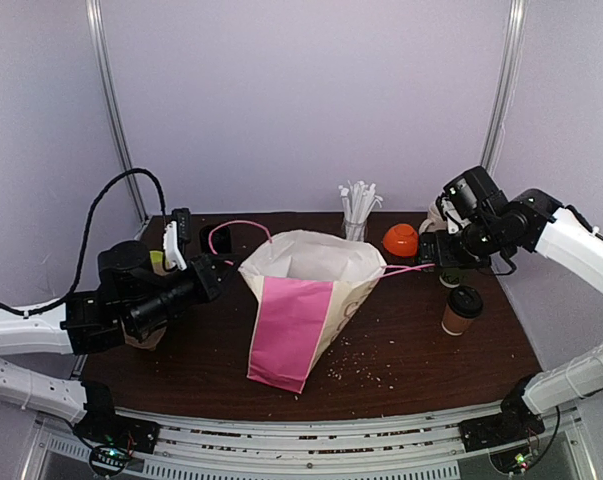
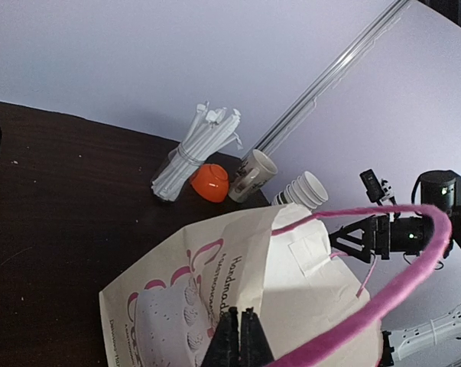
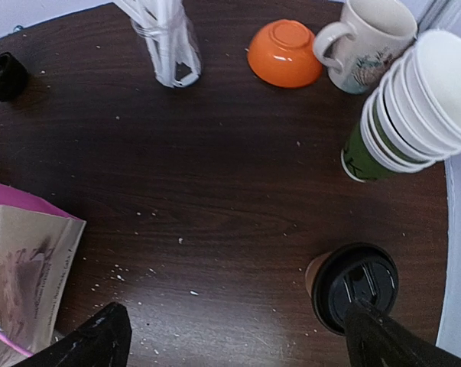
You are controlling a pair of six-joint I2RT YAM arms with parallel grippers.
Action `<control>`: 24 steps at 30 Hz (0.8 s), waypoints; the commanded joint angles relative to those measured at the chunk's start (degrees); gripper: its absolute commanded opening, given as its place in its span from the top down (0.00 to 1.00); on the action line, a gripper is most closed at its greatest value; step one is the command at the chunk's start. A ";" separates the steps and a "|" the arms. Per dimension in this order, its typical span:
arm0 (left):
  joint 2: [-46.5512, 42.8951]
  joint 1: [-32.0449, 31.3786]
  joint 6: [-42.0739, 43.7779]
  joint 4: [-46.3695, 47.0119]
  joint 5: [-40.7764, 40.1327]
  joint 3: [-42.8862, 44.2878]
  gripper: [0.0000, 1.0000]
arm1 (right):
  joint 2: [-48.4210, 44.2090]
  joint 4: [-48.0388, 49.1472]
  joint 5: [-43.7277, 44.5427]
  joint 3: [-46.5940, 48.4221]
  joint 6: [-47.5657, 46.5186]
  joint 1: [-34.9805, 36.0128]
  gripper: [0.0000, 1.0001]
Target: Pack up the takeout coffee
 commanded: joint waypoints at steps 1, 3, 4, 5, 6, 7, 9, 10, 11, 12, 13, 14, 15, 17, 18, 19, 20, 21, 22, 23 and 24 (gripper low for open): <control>-1.42 0.50 2.92 2.49 -1.29 -1.07 1.00 | -6.18 0.46 1.09 -5.17 4.33 -2.45 0.00; -0.78 0.50 3.31 1.92 -0.67 -0.65 1.00 | -7.19 2.61 -4.59 -6.36 4.63 -2.47 0.00; -0.29 0.50 3.52 1.44 -0.25 -0.23 1.00 | -7.43 3.67 -8.01 -6.62 4.60 -2.45 0.00; 0.30 0.50 3.92 1.05 0.25 0.28 1.00 | -7.59 4.79 -11.09 -6.73 4.71 -2.47 0.00; 1.21 0.50 4.25 0.86 0.80 0.98 1.00 | -7.73 5.91 -13.89 -6.67 4.87 -2.47 0.00; 1.84 0.50 4.53 0.74 1.47 1.47 1.00 | -7.80 6.40 -15.81 -6.47 5.09 -2.40 0.00; 3.28 0.50 4.97 0.66 2.53 2.52 1.00 | -8.11 7.45 -18.78 -5.75 5.58 -2.38 0.00; 4.00 0.50 5.09 0.57 3.02 3.09 1.00 | -8.23 7.87 -19.96 -5.11 5.89 -2.38 0.00; 4.64 0.50 5.29 0.55 3.63 3.68 1.00 | -8.26 8.26 -21.04 -4.30 6.26 -2.36 0.00; 5.30 0.48 5.58 0.69 4.30 4.24 1.00 | -8.20 8.66 -22.13 -3.42 6.56 -2.38 0.00; 6.00 0.50 5.84 0.84 5.01 4.80 1.00 | -8.11 9.16 -23.38 -2.34 6.76 -2.31 0.00; 6.70 0.50 6.17 1.01 5.73 5.49 1.00 | -8.02 9.93 -24.63 -1.08 7.12 -2.35 0.00; 7.44 0.50 6.72 1.29 6.61 6.12 1.00 | -7.89 10.98 -26.60 -0.29 7.63 -2.32 0.00; 9.03 0.50 7.87 1.35 8.57 7.64 1.00 | -7.62 13.89 -29.89 0.72 9.14 -2.33 0.00; 9.84 0.50 8.51 1.42 9.68 8.42 1.00 | -7.45 15.68 -31.52 0.95 10.18 -2.30 0.00; 10.71 0.50 9.02 1.31 10.77 9.35 1.00 | -7.30 17.59 -33.35 0.93 11.19 -2.29 0.00; 11.39 0.50 9.48 1.10 11.67 10.21 1.00 | -7.03 19.60 -34.82 0.95 12.26 -2.29 0.00; 12.16 0.50 9.90 0.94 12.65 10.93 1.00 | -6.66 21.19 -35.92 1.22 13.18 -2.29 0.00; 12.80 0.50 10.35 0.86 13.47 11.56 1.00 | -6.34 22.14 -36.40 1.67 13.71 -2.22 0.00; 13.23 0.50 10.74 0.60 14.07 12.10 1.00 | -5.99 22.68 -36.33 2.41 13.85 -2.21 0.00; 13.54 0.50 10.94 0.06 14.36 12.60 1.00 | -5.83 22.43 -35.06 3.57 13.56 -2.26 0.00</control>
